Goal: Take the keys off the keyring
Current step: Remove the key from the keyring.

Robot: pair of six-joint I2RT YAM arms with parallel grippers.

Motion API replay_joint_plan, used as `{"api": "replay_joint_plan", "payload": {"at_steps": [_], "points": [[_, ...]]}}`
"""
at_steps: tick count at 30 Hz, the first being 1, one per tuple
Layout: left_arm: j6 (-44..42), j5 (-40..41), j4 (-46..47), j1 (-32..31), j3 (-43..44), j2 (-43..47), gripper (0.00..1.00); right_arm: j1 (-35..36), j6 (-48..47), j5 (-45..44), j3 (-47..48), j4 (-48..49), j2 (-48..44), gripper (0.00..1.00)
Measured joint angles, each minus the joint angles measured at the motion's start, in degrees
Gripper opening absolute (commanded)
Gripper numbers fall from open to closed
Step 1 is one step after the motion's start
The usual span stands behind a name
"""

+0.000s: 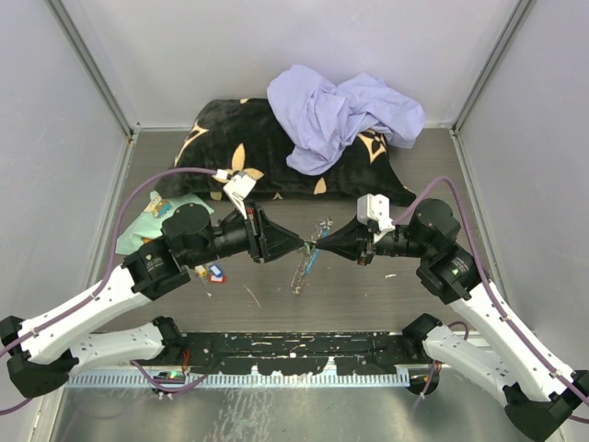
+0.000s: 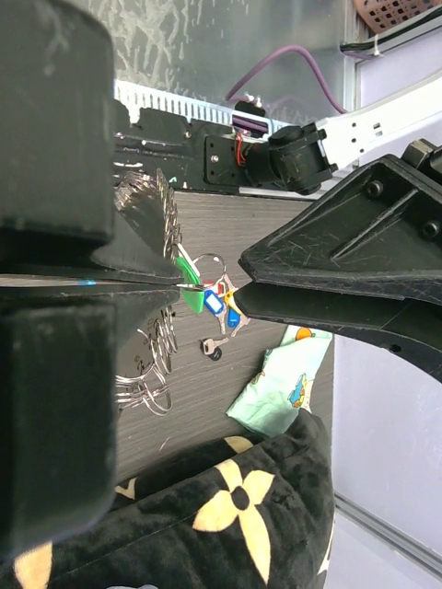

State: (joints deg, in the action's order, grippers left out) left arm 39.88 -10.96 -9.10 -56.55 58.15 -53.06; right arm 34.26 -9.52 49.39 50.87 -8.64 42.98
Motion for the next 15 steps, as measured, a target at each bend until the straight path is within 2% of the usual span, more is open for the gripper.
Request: {"api": "replay_joint_plan", "payload": {"at_steps": [9, 15], "points": [[0.00, 0.28, -2.56, -0.57, 2.08, -1.92, 0.32, 0.00, -0.42, -0.33, 0.00, -0.02, 0.04, 0.01], [-0.02, 0.26, -3.50, -0.76, 2.71, -3.41, 0.25, 0.00, -0.44, -0.33, 0.00, -0.09, 0.15, 0.01]]}}
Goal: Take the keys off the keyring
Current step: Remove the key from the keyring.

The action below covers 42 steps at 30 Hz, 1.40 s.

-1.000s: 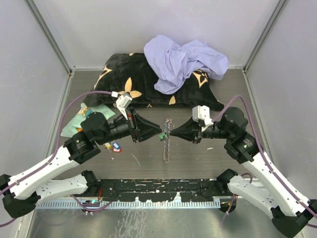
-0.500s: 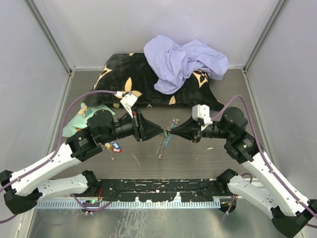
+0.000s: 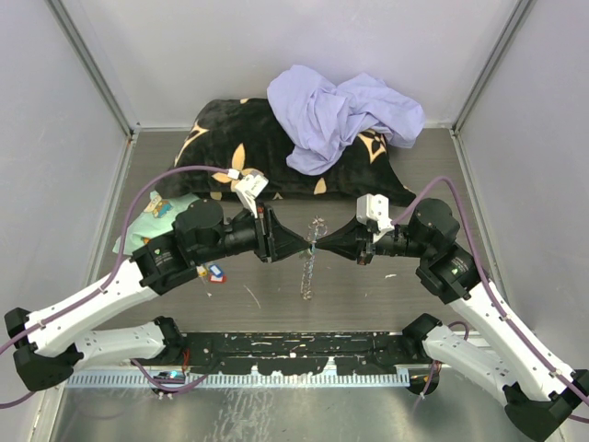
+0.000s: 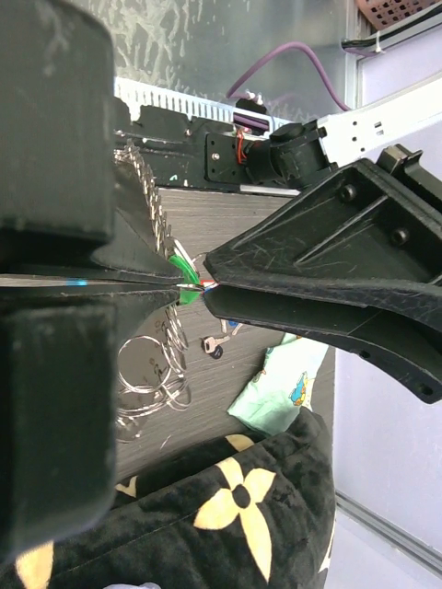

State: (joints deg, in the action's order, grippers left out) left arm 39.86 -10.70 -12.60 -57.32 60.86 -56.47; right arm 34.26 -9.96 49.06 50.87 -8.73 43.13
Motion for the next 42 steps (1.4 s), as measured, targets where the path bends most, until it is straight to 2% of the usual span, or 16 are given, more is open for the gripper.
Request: {"api": "replay_joint_plan", "payload": {"at_steps": [5, 8, 25, 42], "points": [[-0.09, 0.02, -0.90, 0.00, 0.09, -0.35, 0.07, 0.00, -0.02, 0.00, 0.00, -0.02, 0.02, 0.01], [-0.17, 0.02, -1.62, 0.00, 0.33, -0.39, 0.01, 0.00, -0.04, -0.04, 0.00, -0.09, 0.02, 0.01], [-0.17, -0.02, -2.64, 0.00, 0.52, -0.44, 0.00, 0.00, 0.04, -0.02, 0.00, -0.15, 0.00, 0.01], [2.67, -1.70, 2.38, 2.36, -5.84, -0.15, 0.00, -0.28, 1.38, 1.01, 0.00, 1.51, -0.04, 0.01]]}}
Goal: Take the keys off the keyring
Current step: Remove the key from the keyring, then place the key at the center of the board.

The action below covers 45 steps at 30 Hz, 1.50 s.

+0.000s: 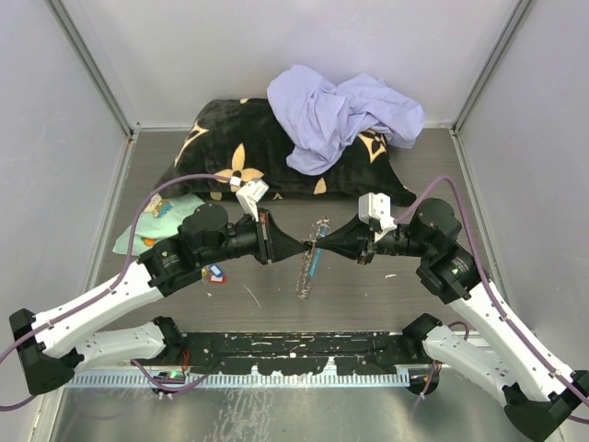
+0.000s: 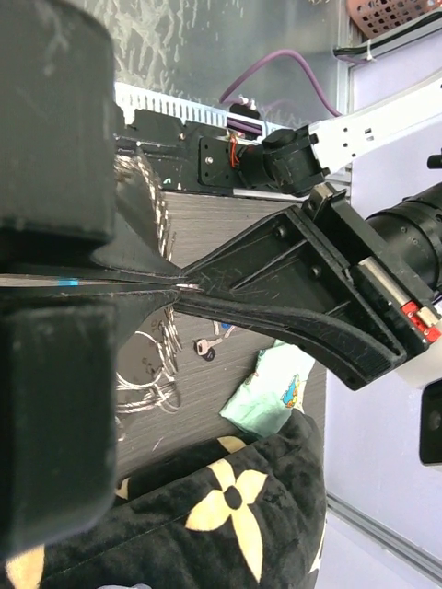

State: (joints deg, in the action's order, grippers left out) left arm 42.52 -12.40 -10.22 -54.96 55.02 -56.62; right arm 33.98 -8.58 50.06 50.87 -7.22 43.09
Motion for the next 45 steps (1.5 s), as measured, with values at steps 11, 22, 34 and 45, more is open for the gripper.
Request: {"api": "replay_joint_plan", "payload": {"at_steps": [11, 22, 34, 45], "points": [[-1.68, -0.20, 1.73, 3.23, -5.86, 5.70, 0.00, -1.40, -1.88, -2.34, 0.00, -2.14, -0.83, 0.01], [-1.46, 1.44, 4.39, 15.65, -18.38, 7.08, 0.00, -3.89, -6.19, -8.33, 0.00, -10.47, -1.14, 0.01], [5.25, -2.38, 9.77, 32.70, -23.47, -5.01, 0.00, -6.38, -9.73, -14.36, 0.13, -19.61, 0.20, 0.01], [8.74, 2.71, 7.91, 39.17, -25.64, -7.78, 0.02, -6.80, -10.84, -15.50, 0.15, -21.66, 0.39, 0.01]]}}
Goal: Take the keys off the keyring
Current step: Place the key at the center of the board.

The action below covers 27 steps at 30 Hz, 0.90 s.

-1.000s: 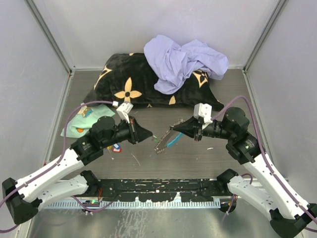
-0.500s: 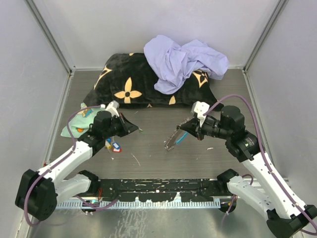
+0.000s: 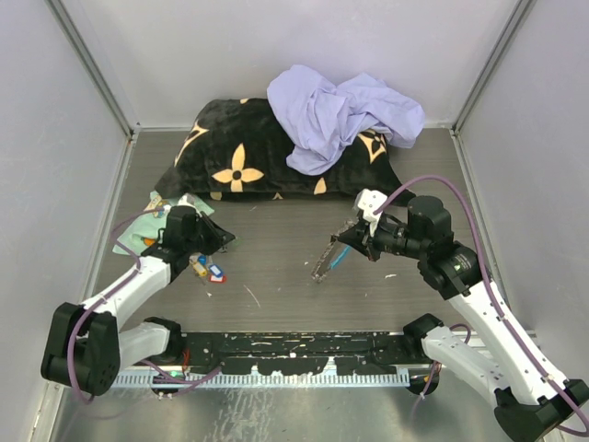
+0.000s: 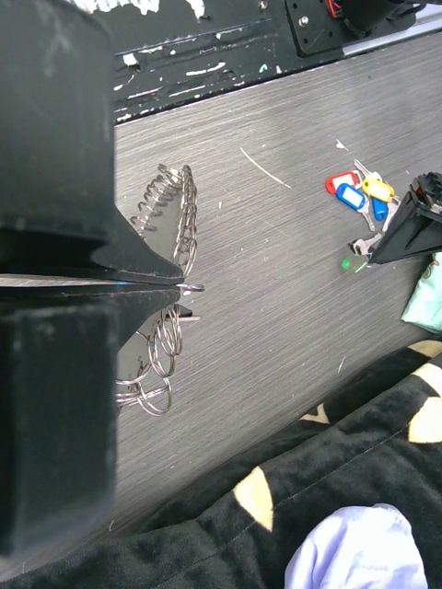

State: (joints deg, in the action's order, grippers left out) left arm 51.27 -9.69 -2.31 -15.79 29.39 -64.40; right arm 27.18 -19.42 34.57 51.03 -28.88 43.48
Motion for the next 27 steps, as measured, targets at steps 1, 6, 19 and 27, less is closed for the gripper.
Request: {"api": "replay_joint_plan", "payload": {"at_steps": [1, 6, 19, 27], "points": [[0.22, 0.76, -0.31, 0.48, 0.00, 0.00, 0.03, -0.02, 0.00, -0.02, 0.00, 0.02, 0.00, 0.01], [0.87, 4.17, -2.73, 2.47, 0.20, -0.52, 0.29, -0.04, 0.02, 0.00, 0.00, 0.02, -0.02, 0.01], [-6.88, 4.63, -12.74, 3.19, 6.54, 15.76, 0.92, -0.74, 0.28, 0.02, -0.02, -0.11, -0.48, 0.01], [-8.46, -9.88, -5.97, 3.17, -1.57, 33.11, 0.96, -2.29, 0.24, 0.59, 1.62, -3.63, 1.49, 0.01]]}}
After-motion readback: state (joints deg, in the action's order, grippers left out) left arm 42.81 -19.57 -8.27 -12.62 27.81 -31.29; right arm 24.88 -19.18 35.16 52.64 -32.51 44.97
